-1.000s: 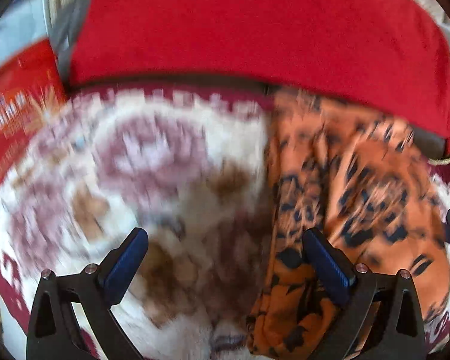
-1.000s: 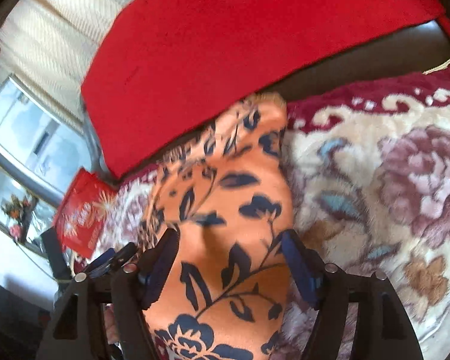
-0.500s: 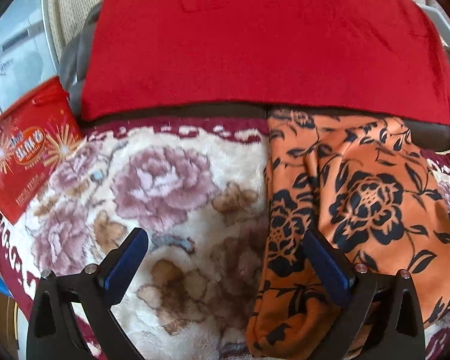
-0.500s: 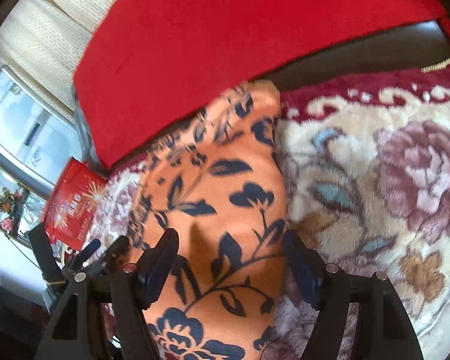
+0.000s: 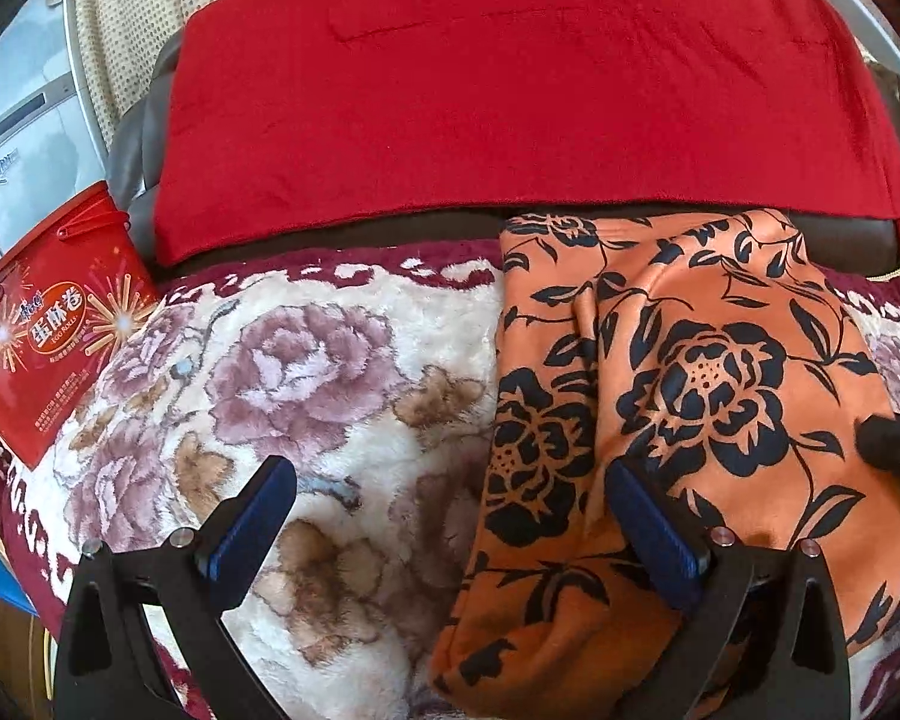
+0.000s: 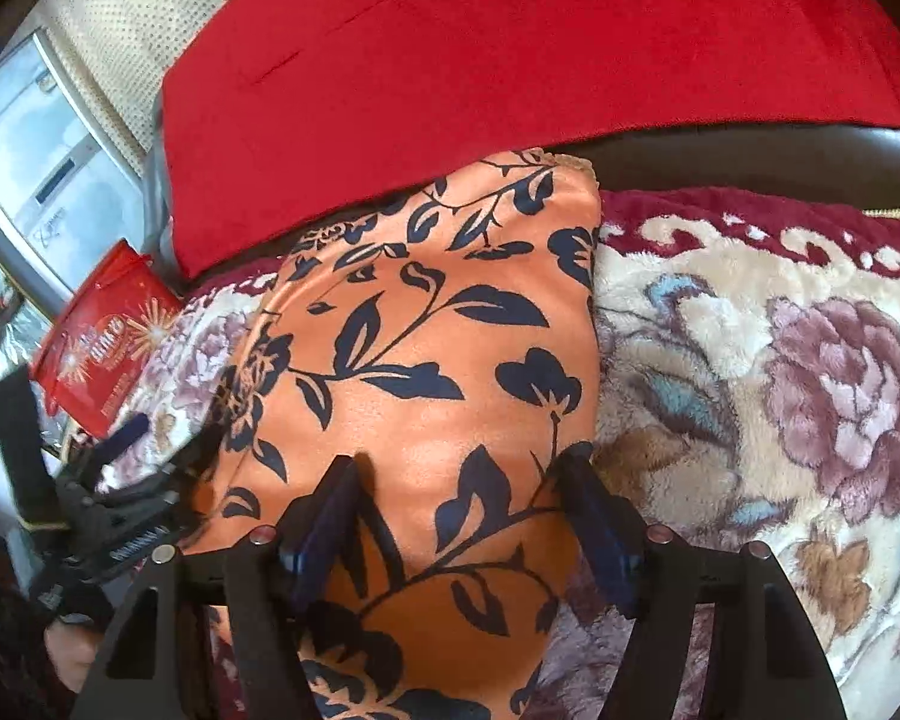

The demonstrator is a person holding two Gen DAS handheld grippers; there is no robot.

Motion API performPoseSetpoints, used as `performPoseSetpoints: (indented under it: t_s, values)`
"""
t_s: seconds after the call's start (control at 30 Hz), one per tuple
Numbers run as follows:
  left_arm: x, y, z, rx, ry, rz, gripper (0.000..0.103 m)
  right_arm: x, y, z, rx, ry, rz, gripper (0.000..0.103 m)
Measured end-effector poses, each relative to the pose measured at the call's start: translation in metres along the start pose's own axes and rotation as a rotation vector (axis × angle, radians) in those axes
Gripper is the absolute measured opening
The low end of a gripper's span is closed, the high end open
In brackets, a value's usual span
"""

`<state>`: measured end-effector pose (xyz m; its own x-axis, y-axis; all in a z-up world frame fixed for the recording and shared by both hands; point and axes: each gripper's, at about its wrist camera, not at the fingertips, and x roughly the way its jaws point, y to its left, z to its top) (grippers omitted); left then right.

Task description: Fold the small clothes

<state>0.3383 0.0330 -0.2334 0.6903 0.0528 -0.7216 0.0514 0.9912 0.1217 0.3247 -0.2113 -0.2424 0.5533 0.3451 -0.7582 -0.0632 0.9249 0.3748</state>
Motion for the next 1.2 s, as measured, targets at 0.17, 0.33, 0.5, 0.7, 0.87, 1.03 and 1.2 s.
performPoseSetpoints:
  t_s: [0.17,0.33,0.5,0.7,0.87,1.03,1.2]
  values:
    - [0.001,0.001,0.001,-0.005,0.003,0.000,0.103,-0.020,-0.008,0.005,0.040,-0.085,0.069,0.072]
    - [0.003,0.000,0.002,-0.001,0.005,0.002,0.103,-0.033,-0.002,0.008,-0.001,-0.141,0.118,0.072]
    - [0.007,0.000,-0.001,0.001,0.013,-0.003,0.103,0.002,0.001,-0.004,-0.032,0.025,0.028,0.072]
    - [0.007,0.001,0.002,-0.009,0.015,-0.013,0.103,0.002,-0.003,-0.004,-0.012,0.018,0.051,0.072]
    - [0.002,0.003,0.009,-0.033,-0.005,-0.043,0.103,0.002,-0.009,-0.003,-0.006,0.023,0.065,0.073]
    - [-0.003,0.000,0.014,-0.034,-0.019,-0.045,0.103,-0.013,-0.014,-0.001,0.007,-0.023,0.093,0.072]
    - [0.000,-0.004,0.013,-0.028,-0.006,-0.038,0.103,-0.029,-0.025,0.004,0.044,-0.095,0.128,0.072]
